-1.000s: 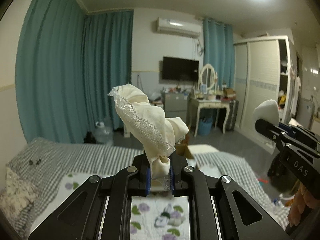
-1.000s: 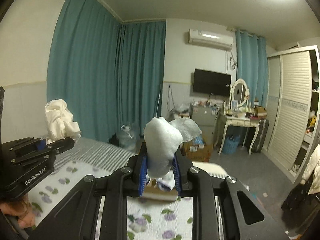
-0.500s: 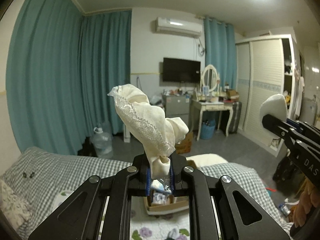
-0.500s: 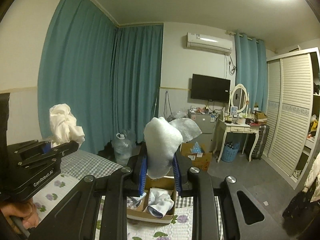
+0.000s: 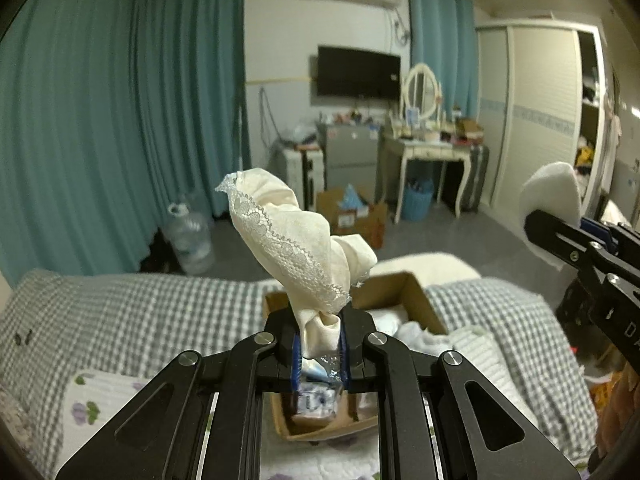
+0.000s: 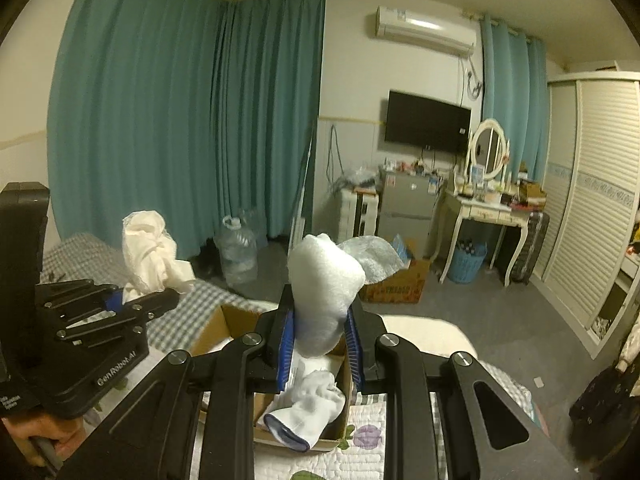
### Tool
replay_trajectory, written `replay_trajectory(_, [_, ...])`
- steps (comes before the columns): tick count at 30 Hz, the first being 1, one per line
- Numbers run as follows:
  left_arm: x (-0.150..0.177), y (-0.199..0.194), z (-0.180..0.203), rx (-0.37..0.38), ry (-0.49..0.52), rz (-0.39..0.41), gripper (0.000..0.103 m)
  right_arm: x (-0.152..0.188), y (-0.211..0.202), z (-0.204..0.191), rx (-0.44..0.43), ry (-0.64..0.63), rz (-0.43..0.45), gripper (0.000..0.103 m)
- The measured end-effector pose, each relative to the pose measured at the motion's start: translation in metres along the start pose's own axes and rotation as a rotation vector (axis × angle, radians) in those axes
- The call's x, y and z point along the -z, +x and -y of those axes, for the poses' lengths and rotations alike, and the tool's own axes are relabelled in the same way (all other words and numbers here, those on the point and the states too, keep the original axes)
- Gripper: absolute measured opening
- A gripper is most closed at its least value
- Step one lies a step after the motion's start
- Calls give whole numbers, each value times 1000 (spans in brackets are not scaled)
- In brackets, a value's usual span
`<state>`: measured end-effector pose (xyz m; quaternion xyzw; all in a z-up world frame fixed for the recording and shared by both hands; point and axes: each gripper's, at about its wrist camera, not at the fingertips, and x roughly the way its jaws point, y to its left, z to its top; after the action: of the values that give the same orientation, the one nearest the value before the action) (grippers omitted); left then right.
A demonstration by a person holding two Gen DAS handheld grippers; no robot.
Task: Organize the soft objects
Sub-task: 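Carry the lace toy with the left tool while the right tool carries the sock into the box, then open both tools to release the lace toy and sock into the box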
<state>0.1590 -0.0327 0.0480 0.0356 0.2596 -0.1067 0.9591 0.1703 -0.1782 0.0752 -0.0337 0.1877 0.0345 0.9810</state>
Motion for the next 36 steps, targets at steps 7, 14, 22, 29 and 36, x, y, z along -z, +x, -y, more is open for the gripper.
replay_trajectory(7, [16,53,13,20,9,-100,13,29,62,8,3,17,-94,22])
replay_trajectory(14, [36,99,13,20,16,-205,13,66,121,14,5,3,-226,22])
replay_trajectory(22, [51,125,20,14,46,-249,13,104,169,5,-17,-41,-368,22])
replay_trajectory(29, [48,126,20,53,43,-245,21,116,180,2,-19,-31,-381,30])
replay_trajectory(36, [30,108,22,22,69,-197,50,99,156,9,-19,-4,-333,48])
